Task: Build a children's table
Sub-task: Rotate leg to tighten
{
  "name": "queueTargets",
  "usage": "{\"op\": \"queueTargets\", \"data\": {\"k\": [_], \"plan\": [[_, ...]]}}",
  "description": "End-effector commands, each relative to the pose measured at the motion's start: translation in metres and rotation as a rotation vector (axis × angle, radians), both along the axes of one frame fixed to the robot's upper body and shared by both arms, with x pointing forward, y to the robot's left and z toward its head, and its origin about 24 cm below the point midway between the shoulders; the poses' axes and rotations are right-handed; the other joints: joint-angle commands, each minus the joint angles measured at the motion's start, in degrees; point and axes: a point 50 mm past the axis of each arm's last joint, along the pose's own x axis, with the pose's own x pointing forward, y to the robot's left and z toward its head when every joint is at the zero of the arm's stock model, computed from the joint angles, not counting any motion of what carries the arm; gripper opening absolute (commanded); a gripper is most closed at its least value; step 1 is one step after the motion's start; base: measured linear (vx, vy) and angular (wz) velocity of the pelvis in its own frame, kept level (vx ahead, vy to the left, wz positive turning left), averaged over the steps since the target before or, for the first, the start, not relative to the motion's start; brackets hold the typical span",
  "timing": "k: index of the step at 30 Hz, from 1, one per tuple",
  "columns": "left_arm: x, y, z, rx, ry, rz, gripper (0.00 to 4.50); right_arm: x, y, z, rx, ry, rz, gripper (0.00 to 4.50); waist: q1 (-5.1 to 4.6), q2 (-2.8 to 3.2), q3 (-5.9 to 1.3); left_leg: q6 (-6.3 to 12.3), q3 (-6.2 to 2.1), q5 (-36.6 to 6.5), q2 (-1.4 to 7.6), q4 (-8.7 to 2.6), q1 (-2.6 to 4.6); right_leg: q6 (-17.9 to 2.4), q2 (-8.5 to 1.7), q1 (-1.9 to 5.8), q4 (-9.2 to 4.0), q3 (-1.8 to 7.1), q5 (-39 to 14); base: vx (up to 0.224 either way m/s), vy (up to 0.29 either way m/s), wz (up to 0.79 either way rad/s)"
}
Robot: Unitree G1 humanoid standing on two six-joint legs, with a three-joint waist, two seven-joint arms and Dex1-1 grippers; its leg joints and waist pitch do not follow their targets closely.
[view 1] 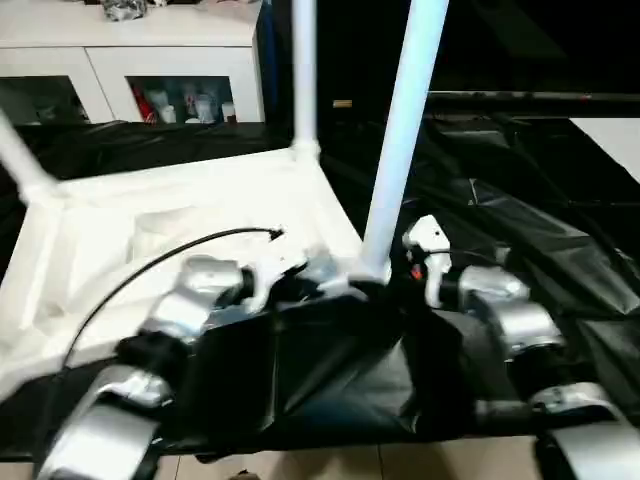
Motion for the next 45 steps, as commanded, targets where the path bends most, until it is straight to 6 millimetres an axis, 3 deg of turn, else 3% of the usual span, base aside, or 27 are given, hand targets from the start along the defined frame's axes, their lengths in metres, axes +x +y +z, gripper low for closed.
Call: {"op": "queueTargets", "data": {"k": [1, 5, 6, 13, 23, 28, 31, 32, 34, 36, 40, 42, 43, 45], "plan": [[-0.003, -0.007, 0.009, -0.069, -0.023, -0.058, 0.0, -0.001, 0.0, 0.004, 0.004, -0.013, 0.041, 4.47, 0.2, -0.81, -3.92, 3.94, 0.27, -12.8, 1.3, -3.25, 0.49, -11.9, -3.13, 3.37, -3.58, 2.5, -14.8, 0.0, 0.0, 0.0], [-0.005, -0.005, 0.009, -0.074, -0.012, -0.071, 0.0, 0.0, 0.001, 0.006, 0.026, -0.009, 0.044, 4.2, 0.46, -0.93, -3.88, 3.3, 0.23, -13.3, 1.34, -3.37, 0.59, -11.3, -3.1, 3.33, -3.66, 2.55, -16.0, 0.0, 0.0, 0.0], [-0.006, -0.005, 0.008, -0.075, -0.008, -0.074, 0.0, -0.001, 0.001, 0.004, 0.009, -0.004, 0.059, 4.1, 0.52, -1.22, -3.88, 3.29, 0.25, -12.9, 1.29, -3.35, 0.53, -11.1, -3.11, 3.35, -3.66, 2.56, -15.9, 0.0, 0.0, 0.0], [-0.008, -0.003, 0.008, -0.075, -0.001, -0.077, 0.0, 0.0, -0.001, 0.002, -0.013, -0.004, 0.063, 3.52, 0.98, -1.13, -3.98, 3.36, 0.25, -11.6, 1.31, -3.24, 0.49, -11.4, -3.12, 3.35, -3.33, 2.62, -13.9, 0.0, 0.0, 0.0], [-0.009, 0.001, 0.005, -0.057, 0.008, -0.054, 0.0, 0.001, 0.002, -0.005, 0.001, 0.023, -0.007, 2.7, 0.9, -1.09, -3.96, 3.12, 0.23, -12.0, 1.26, -3.27, 0.48, -11.2, -3.07, 3.36, -3.39, 2.59, -14.7, 0.0, 0.0, 0.0], [0.002, -0.006, -0.002, -0.009, -0.014, 0.083, 0.0, 0.003, 0.014, -0.021, -0.004, 0.036, -0.177, 2.63, 0.15, -1.09, -3.54, 1.13, 0.02, -15.5, 1.09, -3.77, 0.92, -9.4, -3.2, 3.1, -4.31, 2.59, -20.8, 0.0, 0.0, 0.0], [0.017, -0.025, -0.006, 0.01, -0.044, 0.275, 0.0, 0.006, 0.038, -0.032, 0.042, 0.07, -0.396, 2.62, -0.59, -0.97, -3.27, -0.14, -0.06, -17.8, 0.93, -4.02, 1.18, -8.3, -2.99, 2.81, -4.8, 2.63, -24.0, 0.0, 0.0, 0.0], [0.024, -0.032, -0.006, 0.009, -0.051, 0.378, 0.0, 0.007, 0.049, -0.035, 0.039, 0.074, -0.467, 2.62, -0.58, -0.7, -3.24, -0.6, -0.19, -19.5, 0.82, -3.98, 1.72, -7.7, -3.19, 2.6, -5.29, 2.49, -26.8, 0.0, 0.0, 0.0], [0.027, -0.036, -0.007, 0.009, -0.053, 0.42, 0.0, 0.007, 0.055, -0.036, 0.032, 0.074, -0.493, 2.62, -0.8, -0.95, -2.96, -0.58, -0.23, -21.9, 0.59, -3.9, 2.12, -6.4, -3.16, 2.33, -6.06, 2.19, -31.2, 0.0, 0.0, 0.0], [0.03, -0.046, -0.006, 0.015, -0.069, 0.454, 0.0, 0.008, 0.071, -0.036, 0.022, 0.064, -0.518, 2.62, -0.97, -0.77, -2.95, -0.37, -0.58, -23.5, 0.42, -3.95, 2.06, -4.3, -3.34, 2.47, -6.77, 1.79, -34.9, 0.0, 0.0, 0.0], [0.03, -0.053, -0.004, 0.007, -0.084, 0.428, 0.0, 0.007, 0.081, -0.03, 0.051, 0.032, -0.471, 2.62, -1.02, -0.83, -3.22, 0.45, -0.63, -23.3, 0.43, -4.09, 2.0, -3.5, -3.35, 2.69, -7.02, 1.63, -34.2, 0.0, 0.0, 0.0], [0.028, -0.052, -0.002, -0.012, -0.095, 0.361, 0.0, 0.009, 0.078, -0.019, 0.128, -0.002, -0.415, 2.62, -0.88, -0.8, -3.34, 0.94, -0.6, -21.6, 0.71, -4.49, 1.61, -4.8, -3.24, 2.94, -6.55, 1.89, -29.4, 0.0, 0.0, 0.0], [0.027, -0.052, -0.001, -0.017, -0.096, 0.347, 0.0, 0.009, 0.076, -0.017, 0.14, -0.01, -0.402, 3.17, -0.83, -0.82, -3.4, 1.06, -0.55, -21.6, 0.71, -4.43, 1.65, -5.0, -3.27, 2.94, -6.47, 1.96, -28.9, 0.0, 0.0, 0.0], [0.025, -0.049, 0.0, -0.034, -0.091, 0.291, 0.0, 0.01, 0.069, -0.013, 0.148, -0.017, -0.355, 3.31, -0.66, -0.91, -3.57, 1.58, -0.45, -20.3, 0.75, -4.39, 1.42, -5.8, -3.39, 3.15, -6.16, 2.14, -26.8, 0.0, 0.0, 0.0]]}}
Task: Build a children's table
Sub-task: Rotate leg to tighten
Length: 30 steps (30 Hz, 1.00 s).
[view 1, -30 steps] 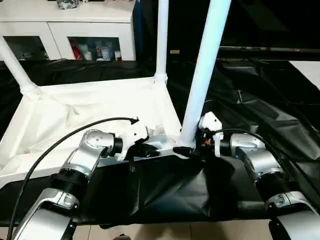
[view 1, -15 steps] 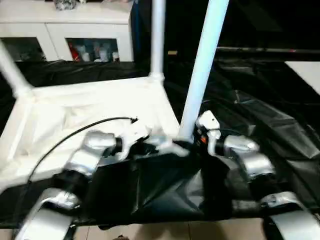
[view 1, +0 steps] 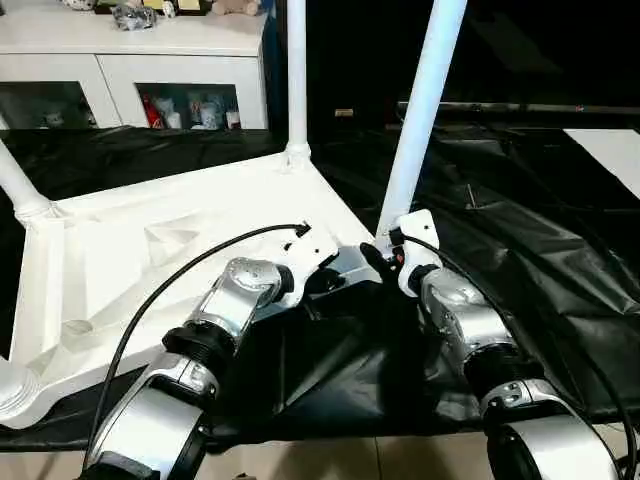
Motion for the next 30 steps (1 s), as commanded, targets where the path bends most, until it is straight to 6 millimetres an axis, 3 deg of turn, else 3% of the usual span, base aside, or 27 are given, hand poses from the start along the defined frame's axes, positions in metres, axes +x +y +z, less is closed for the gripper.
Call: {"op": "queueTargets", "data": {"k": [1, 5, 6, 8, 12, 13, 17, 20, 23, 25, 30], "plan": [[0.004, 0.002, 0.008, -0.057, -0.052, 0.035, 0.0, -0.011, 0.04, 0.008, 0.056, -0.039, 0.308, 3.37, 0.03, -0.71, -3.62, 2.09, -0.36, -18.9, 1.06, -3.95, 0.29, -6.6, -3.27, 2.4, -4.69, 2.18, -24.5, 0.0, 0.0, 0.0], [-0.006, 0.012, 0.012, -0.144, -0.016, -0.09, 0.0, -0.011, 0.014, 0.015, 0.027, -0.043, 0.435, 3.77, 0.23, -0.68, -3.78, 3.32, -0.03, -15.6, 1.2, -3.63, -0.1, -9.0, -3.28, 2.75, -3.91, 2.29, -19.7, 0.013, -0.009, -0.01], [-0.007, 0.013, 0.012, -0.145, -0.014, -0.097, 0.0, -0.011, 0.012, 0.016, 0.025, -0.043, 0.442, 3.87, 0.36, -0.77, -3.99, 3.7, 0.11, -13.0, 1.22, -3.33, -0.37, -10.1, -3.14, 2.95, -3.29, 2.29, -16.3, 0.0, 0.0, 0.0], [-0.015, 0.028, 0.012, -0.14, 0.01, -0.189, 0.0, -0.012, -0.009, 0.022, -0.002, -0.03, 0.526, 4.12, 0.51, -0.79, -4.01, 4.38, 0.25, -11.2, 1.26, -3.14, -0.48, -11.1, -3.07, 3.05, -2.96, 2.27, -14.2, 0.0, 0.0, 0.0], [-0.024, 0.039, 0.013, -0.166, 0.056, -0.261, 0.0, -0.016, -0.022, 0.026, -0.022, -0.003, 0.607, 4.2, 0.69, -0.54, -3.9, 4.93, 0.32, -10.8, 1.55, -2.85, -0.45, -12.3, -2.99, 2.52, -2.47, 2.43, -12.7, 0.0, 0.0, 0.0], [-0.026, 0.04, 0.014, -0.172, 0.063, -0.273, 0.0, -0.017, -0.024, 0.026, -0.015, 0.006, 0.617, 4.2, 0.72, -0.56, -4.01, 4.66, 0.27, -10.7, 1.59, -2.86, -0.4, -12.5, -3.0, 2.7, -2.29, 2.36, -12.6, 0.0, 0.0, 0.0], [-0.032, 0.047, 0.014, -0.186, 0.086, -0.298, 0.0, -0.019, -0.025, 0.025, -0.032, 0.014, 0.658, 3.83, 0.88, -0.5, -3.89, 4.04, 0.34, -12.0, 1.76, -2.98, -0.08, -13.5, -2.85, 2.33, -2.16, 2.45, -12.1, 0.0, 0.0, 0.0], [-0.035, 0.05, 0.013, -0.189, 0.096, -0.306, 0.0, -0.021, -0.024, 0.024, -0.023, 0.029, 0.695, 3.45, 0.81, -0.62, -3.72, 3.23, 0.31, -14.3, 1.62, -3.14, -0.06, -12.1, -2.95, 2.33, -2.58, 2.52, -16.0, 0.0, 0.0, 0.0], [-0.037, 0.052, 0.012, -0.183, 0.098, -0.306, 0.0, -0.024, -0.022, 0.022, -0.033, 0.039, 0.721, 3.34, 0.88, -0.57, -3.7, 2.98, 0.3, -14.4, 1.61, -3.15, -0.04, -11.4, -3.04, 2.27, -2.73, 2.59, -17.3, 0.0, 0.0, 0.0], [-0.038, 0.053, 0.012, -0.184, 0.1, -0.304, 0.0, -0.024, -0.022, 0.021, -0.045, 0.04, 0.732, 3.03, 0.88, -0.7, -3.69, 2.92, 0.25, -13.9, 1.63, -3.2, -0.09, -11.0, -3.03, 2.24, -2.71, 2.58, -17.5, 0.0, 0.0, 0.0], [-0.038, 0.054, 0.013, -0.183, 0.1, -0.298, 0.0, -0.025, -0.022, 0.02, -0.045, 0.045, 0.743, 2.72, 0.84, -0.66, -3.76, 3.25, 0.26, -12.7, 1.57, -3.12, -0.21, -11.3, -2.9, 2.31, -2.46, 2.56, -15.7, 0.0, 0.0, 0.0]]}}
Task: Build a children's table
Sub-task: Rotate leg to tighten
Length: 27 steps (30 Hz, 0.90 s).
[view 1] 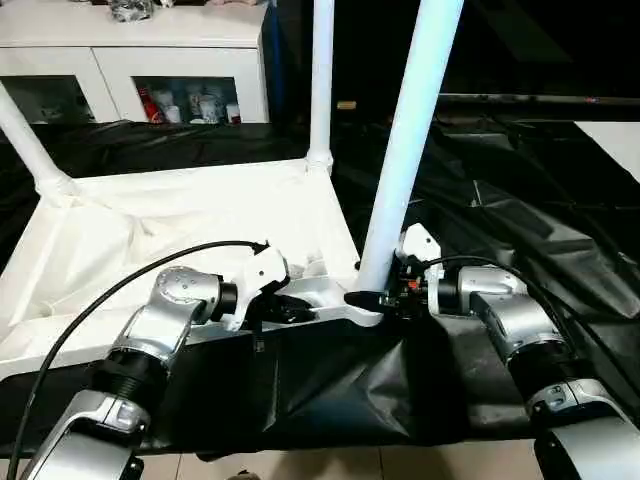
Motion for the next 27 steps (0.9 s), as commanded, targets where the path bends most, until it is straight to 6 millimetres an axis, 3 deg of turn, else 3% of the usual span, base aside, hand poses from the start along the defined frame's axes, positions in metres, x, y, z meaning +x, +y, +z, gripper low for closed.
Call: {"op": "queueTargets", "data": {"k": [1, 8, 10, 13, 15, 17, 19, 21, 24, 26, 27], "plan": [[-0.002, -0.005, 0.006, -0.109, 0.0, -0.016, 0.0, -0.001, -0.004, 0.0, -0.019, -0.007, 0.001, 2.63, 0.06, -0.82, -3.82, 3.29, 0.18, -12.7, 1.3, -3.36, 0.38, -11.0, -2.99, 3.18, -3.7, 2.55, -15.5, 0.0, 0.0, 0.0], [0.011, -0.008, 0.001, -0.046, -0.036, 0.141, 0.0, 0.001, -0.001, -0.012, -0.018, 0.019, -0.136, 2.48, -0.2, -1.03, -3.62, 2.81, 0.2, -13.0, 1.14, -3.44, 0.46, -10.3, -2.95, 3.0, -4.04, 2.61, -17.3, 0.0, 0.0, 0.0], [0.025, -0.017, 0.0, -0.022, -0.07, 0.283, 0.0, 0.007, 0.003, -0.025, -0.03, 0.024, -0.373, 2.47, -0.39, -1.34, -3.49, 1.87, 0.12, -13.4, 1.0, -3.59, 0.58, -9.4, -2.99, 2.93, -4.37, 2.58, -19.9, 0.0, 0.0, 0.0], [0.033, -0.028, 0.0, -0.014, -0.085, 0.373, 0.0, 0.009, 0.01, -0.034, -0.01, 0.063, -0.566, 2.47, -0.76, -1.34, -3.48, 0.6, -0.03, -15.0, 0.86, -3.76, 0.83, -8.0, -3.12, 2.85, -4.81, 2.58, -22.9, 0.0, 0.0, 0.0], [0.039, -0.042, 0.0, -0.026, -0.079, 0.44, 0.0, 0.009, 0.02, -0.04, -0.016, 0.092, -0.651, 2.47, -0.83, -0.88, -3.38, 0.58, -0.09, -16.6, 0.81, -3.82, 1.07, -7.3, -3.16, 2.69, -5.24, 2.52, -24.7, 0.0, 0.0, 0.0], [0.042, -0.048, 0.0, -0.022, -0.086, 0.47, 0.0, 0.009, 0.027, -0.041, -0.011, 0.101, -0.678, 2.47, -0.82, -0.94, -3.35, 0.48, -0.13, -17.6, 0.7, -3.83, 1.22, -6.8, -3.19, 2.67, -5.5, 2.46, -26.0, 0.0, 0.0, 0.0], [0.045, -0.061, 0.001, 0.002, -0.117, 0.487, 0.0, 0.01, 0.052, -0.035, 0.021, 0.092, -0.663, 2.47, -0.92, -0.85, -3.2, 0.44, -0.14, -19.1, 0.56, -3.91, 1.38, -5.9, -3.13, 2.46, -5.97, 2.38, -28.1, 0.0, 0.0, 0.0], [0.045, -0.066, 0.002, 0.035, -0.163, 0.431, 0.0, 0.01, 0.062, -0.029, 0.036, 0.044, -0.608, 2.47, -0.8, -0.92, -3.34, 0.61, -0.31, -19.2, 0.62, -3.99, 1.22, -5.2, -3.3, 2.75, -6.07, 2.31, -28.5, 0.0, 0.0, 0.0], [0.044, -0.067, 0.001, 0.04, -0.154, 0.408, 0.0, 0.009, 0.066, -0.026, 0.065, 0.034, -0.577, 2.47, -0.72, -0.9, -3.37, 0.93, -0.33, -18.9, 0.71, -4.08, 1.09, -5.2, -3.26, 2.73, -5.94, 2.38, -27.3, 0.0, 0.0, 0.0], [0.041, -0.064, 0.003, 0.005, -0.136, 0.376, 0.0, 0.01, 0.056, -0.018, 0.098, 0.002, -0.513, 3.02, -0.69, -0.88, -3.34, 1.07, -0.33, -19.0, 0.76, -4.11, 1.05, -5.7, -3.24, 2.78, -5.85, 2.39, -26.5, 0.0, 0.0, 0.0], [0.041, -0.061, 0.003, 0.0, -0.134, 0.365, 0.0, 0.011, 0.051, -0.016, 0.101, 0.003, -0.5, 3.15, -0.69, -1.21, -3.35, 1.6, -0.34, -19.3, 0.69, -4.1, 0.74, -5.5, -3.19, 3.1, -5.73, 2.29, -26.2, 0.0, 0.0, 0.0]]}}
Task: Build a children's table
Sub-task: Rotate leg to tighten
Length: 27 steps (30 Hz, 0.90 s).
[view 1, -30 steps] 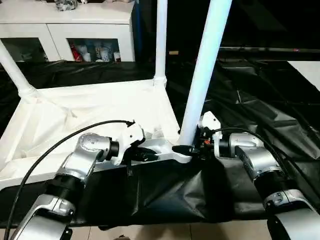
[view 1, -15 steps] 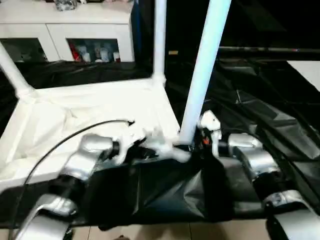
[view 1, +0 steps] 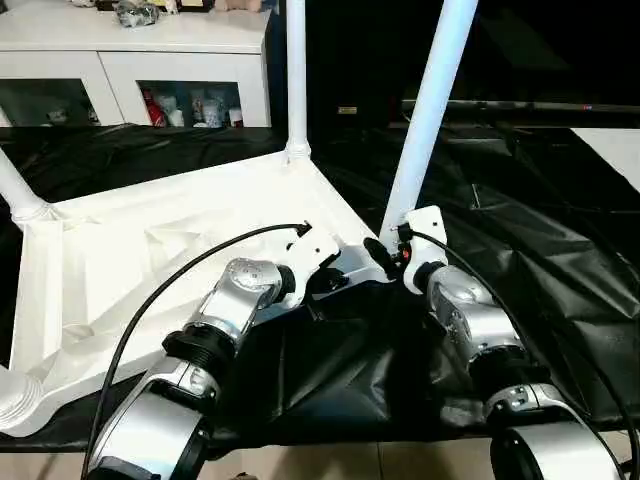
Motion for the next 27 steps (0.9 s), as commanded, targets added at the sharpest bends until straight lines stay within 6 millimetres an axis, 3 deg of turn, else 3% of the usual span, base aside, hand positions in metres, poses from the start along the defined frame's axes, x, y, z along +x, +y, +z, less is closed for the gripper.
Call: {"op": "queueTargets", "data": {"k": [1, 2, 4, 7, 10, 11, 14, 15, 17, 20, 23, 27], "plan": [[0.005, 0.001, 0.009, -0.047, -0.044, 0.043, 0.0, -0.011, 0.031, -0.003, 0.034, 0.02, 0.241, 3.17, 0.02, -0.8, -3.39, 1.74, -0.39, -19.2, 0.84, -4.05, 0.05, -5.7, -3.18, 2.52, -5.35, 2.19, -26.2, 0.0, 0.0, 0.0], [0.004, 0.004, 0.01, -0.056, -0.038, 0.03, 0.0, -0.011, 0.026, 0.0, 0.027, 0.011, 0.272, 3.23, -0.21, -0.99, -3.45, 1.76, -0.48, -18.2, 0.85, -4.09, -0.32, -5.5, -3.23, 2.82, -5.25, 2.13, -26.0, 0.0, 0.0, 0.0], [0.004, 0.009, 0.01, -0.059, -0.034, 0.016, 0.0, -0.01, 0.021, 0.004, 0.024, 0.002, 0.31, 3.43, -0.08, -0.91, -3.5, 1.99, -0.23, -17.5, 0.95, -3.8, 0.26, -6.4, -3.28, 2.26, -5.44, 2.32, -24.9, 0.0, 0.0, 0.0], [0.001, 0.018, 0.012, -0.06, -0.028, -0.036, 0.0, -0.013, 0.011, 0.01, 0.022, 0.002, 0.411, 3.7, 0.1, -1.01, -3.65, 2.97, -0.18, -15.4, 1.02, -3.69, -0.17, -8.1, -3.19, 2.82, -4.72, 2.33, -21.1, 0.0, 0.0, 0.0], [-0.009, 0.032, 0.017, -0.095, -0.001, -0.161, 0.0, -0.018, -0.005, 0.014, -0.019, 0.015, 0.55, 3.7, 0.23, -0.95, -3.76, 3.38, -0.08, -13.1, 1.12, -3.51, -0.3, -9.6, -3.13, 2.97, -4.24, 2.33, -17.5, 0.0, 0.0, 0.0], [-0.014, 0.036, 0.019, -0.105, 0.012, -0.206, 0.0, -0.019, -0.01, 0.016, -0.026, 0.019, 0.584, 3.7, 0.4, -0.82, -3.96, 4.18, 0.0, -11.0, 1.35, -3.35, -0.62, -10.8, -2.9, 3.05, -3.61, 2.23, -13.6, 0.0, 0.0, 0.0], [-0.021, 0.044, 0.02, -0.104, 0.037, -0.28, 0.0, -0.021, -0.018, 0.019, -0.021, 0.033, 0.639, 3.7, 0.49, -0.55, -4.09, 4.48, 0.09, -10.3, 1.53, -3.09, -0.42, -12.4, -2.99, 2.88, -3.19, 2.29, -11.2, 0.0, 0.0, 0.0], [-0.023, 0.046, 0.02, -0.106, 0.047, -0.297, 0.0, -0.022, -0.02, 0.02, -0.022, 0.036, 0.651, 3.53, 0.49, -0.48, -4.29, 4.74, 0.11, -9.1, 1.69, -2.94, -0.33, -14.2, -2.81, 2.79, -2.5, 2.35, -7.1, 0.0, 0.0, 0.0], [-0.027, 0.05, 0.021, -0.11, 0.057, -0.317, 0.0, -0.022, -0.023, 0.021, -0.026, 0.038, 0.67, 3.34, 0.59, -0.42, -4.19, 5.02, 0.22, -9.4, 1.66, -2.88, -0.19, -15.0, -2.65, 2.6, -2.43, 2.31, -5.8, 0.0, 0.0, 0.0], [-0.029, 0.054, 0.022, -0.117, 0.063, -0.322, 0.0, -0.025, -0.026, 0.022, -0.024, 0.044, 0.696, 3.08, 0.93, -0.49, -4.01, 4.56, 0.3, -11.1, 1.72, -3.03, -0.08, -14.8, -2.87, 2.57, -2.63, 2.37, -8.1, 0.0, 0.0, 0.0], [-0.033, 0.055, 0.023, -0.128, 0.079, -0.339, 0.0, -0.026, -0.026, 0.022, -0.013, 0.049, 0.715, 2.88, 1.17, -0.54, -3.79, 3.28, 0.31, -13.2, 1.59, -3.18, -0.12, -13.0, -3.09, 2.61, -3.14, 2.5, -13.0, 0.0, 0.0, 0.0], [-0.034, 0.056, 0.023, -0.133, 0.087, -0.347, 0.0, -0.027, -0.025, 0.021, -0.007, 0.049, 0.732, 2.52, 1.41, -0.63, -3.82, 2.76, 0.24, -12.9, 1.56, -3.2, -0.14, -11.9, -3.05, 2.53, -3.28, 2.55, -14.5, 0.0, 0.0, 0.0]]}}
